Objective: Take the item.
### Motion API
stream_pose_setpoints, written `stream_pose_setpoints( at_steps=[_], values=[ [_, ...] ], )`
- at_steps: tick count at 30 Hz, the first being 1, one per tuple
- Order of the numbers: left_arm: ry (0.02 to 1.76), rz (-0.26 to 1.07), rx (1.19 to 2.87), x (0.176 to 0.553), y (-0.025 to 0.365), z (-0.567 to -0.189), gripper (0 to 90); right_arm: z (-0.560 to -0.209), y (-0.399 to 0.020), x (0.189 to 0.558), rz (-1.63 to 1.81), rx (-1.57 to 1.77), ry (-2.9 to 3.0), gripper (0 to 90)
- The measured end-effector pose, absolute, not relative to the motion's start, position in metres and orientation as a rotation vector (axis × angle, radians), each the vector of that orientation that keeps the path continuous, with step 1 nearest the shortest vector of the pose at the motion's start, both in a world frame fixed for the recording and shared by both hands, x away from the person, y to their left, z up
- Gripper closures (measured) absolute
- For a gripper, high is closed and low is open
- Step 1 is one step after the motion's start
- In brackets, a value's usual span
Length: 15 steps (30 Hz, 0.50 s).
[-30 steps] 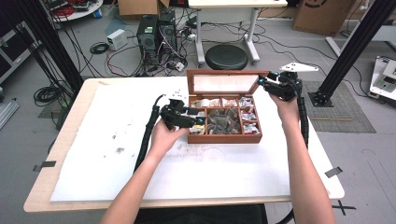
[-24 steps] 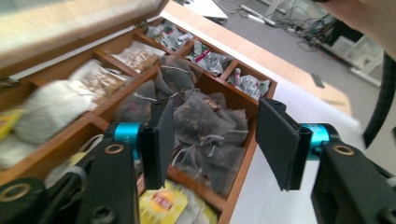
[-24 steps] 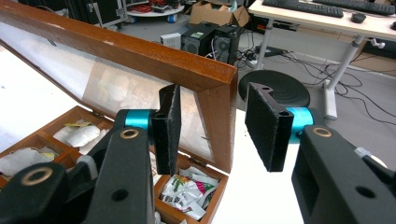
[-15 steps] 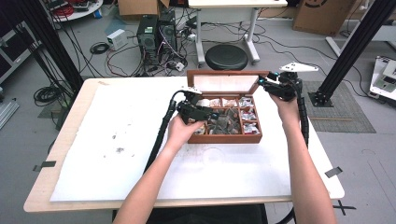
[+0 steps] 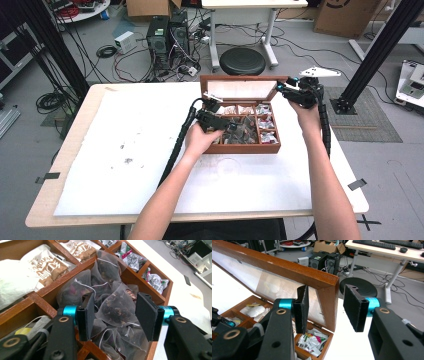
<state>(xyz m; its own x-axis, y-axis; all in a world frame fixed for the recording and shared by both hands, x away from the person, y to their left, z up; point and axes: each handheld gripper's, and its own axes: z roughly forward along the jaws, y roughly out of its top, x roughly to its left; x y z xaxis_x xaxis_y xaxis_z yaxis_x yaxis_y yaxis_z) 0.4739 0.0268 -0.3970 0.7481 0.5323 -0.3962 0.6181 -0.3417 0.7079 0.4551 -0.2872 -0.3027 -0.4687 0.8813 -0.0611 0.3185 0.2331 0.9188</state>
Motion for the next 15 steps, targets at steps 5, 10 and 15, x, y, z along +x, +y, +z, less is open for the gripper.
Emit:
stream_pose_setpoints(
  at_steps=[5,10,15],
  values=[
    [0.898,-0.146,2.032,0.4770,0.0240,-0.4017,56.3,-0.3026,-0.2873,0.4551,1.219,1.100,1.915,57.0],
    [0.921,-0.152,2.030,0.4785,0.0237,-0.4034,57.9,-0.3027,-0.2872,0.4551,1.219,1.100,1.913,57.1],
    [0.920,-0.153,2.048,0.4777,0.0214,-0.4034,68.9,-0.3028,-0.2874,0.4553,1.222,1.100,1.913,57.0]
  ],
)
